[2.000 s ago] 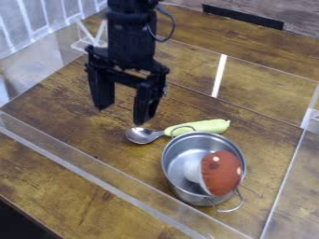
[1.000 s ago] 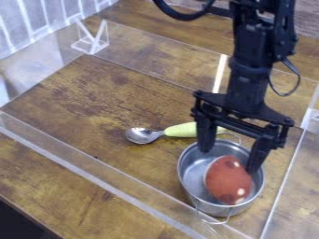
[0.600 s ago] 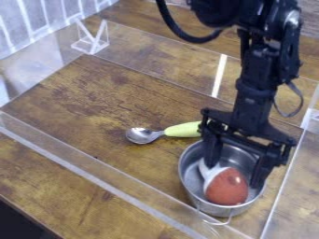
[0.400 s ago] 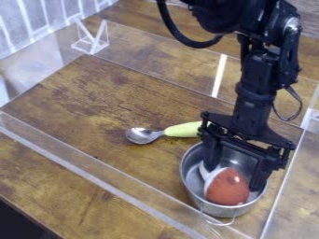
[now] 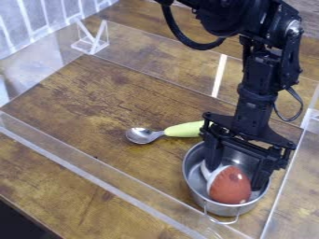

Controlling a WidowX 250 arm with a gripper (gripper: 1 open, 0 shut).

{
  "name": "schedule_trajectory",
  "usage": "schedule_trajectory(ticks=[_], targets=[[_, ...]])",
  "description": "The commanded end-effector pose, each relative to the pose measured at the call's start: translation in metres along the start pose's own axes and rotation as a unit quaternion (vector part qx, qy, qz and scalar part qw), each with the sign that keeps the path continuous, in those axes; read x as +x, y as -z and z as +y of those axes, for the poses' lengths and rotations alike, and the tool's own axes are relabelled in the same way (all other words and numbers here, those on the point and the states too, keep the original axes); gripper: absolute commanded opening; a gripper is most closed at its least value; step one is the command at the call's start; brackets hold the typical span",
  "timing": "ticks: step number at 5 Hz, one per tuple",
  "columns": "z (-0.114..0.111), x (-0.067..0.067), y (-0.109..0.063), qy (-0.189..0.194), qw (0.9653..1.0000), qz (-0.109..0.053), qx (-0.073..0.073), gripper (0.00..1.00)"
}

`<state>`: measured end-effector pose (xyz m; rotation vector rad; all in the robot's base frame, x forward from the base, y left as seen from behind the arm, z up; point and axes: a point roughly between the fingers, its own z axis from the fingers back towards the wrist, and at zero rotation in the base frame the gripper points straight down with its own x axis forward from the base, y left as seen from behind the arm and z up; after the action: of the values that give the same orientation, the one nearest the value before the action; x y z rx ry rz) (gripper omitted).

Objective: Remove the mushroom from the silver pot and put it on the table

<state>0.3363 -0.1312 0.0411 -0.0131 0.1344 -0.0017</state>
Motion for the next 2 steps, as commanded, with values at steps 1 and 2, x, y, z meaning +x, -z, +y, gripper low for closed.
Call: schedule_trajectory(ticks=[1, 2], targets=[[0.0107, 0.0114, -0.0102, -0.014, 0.9997, -0.019, -0.004, 1.00], [0.0158, 0.0144, -0.0094, -0.020, 0.9997, -0.017, -0.001, 1.00]])
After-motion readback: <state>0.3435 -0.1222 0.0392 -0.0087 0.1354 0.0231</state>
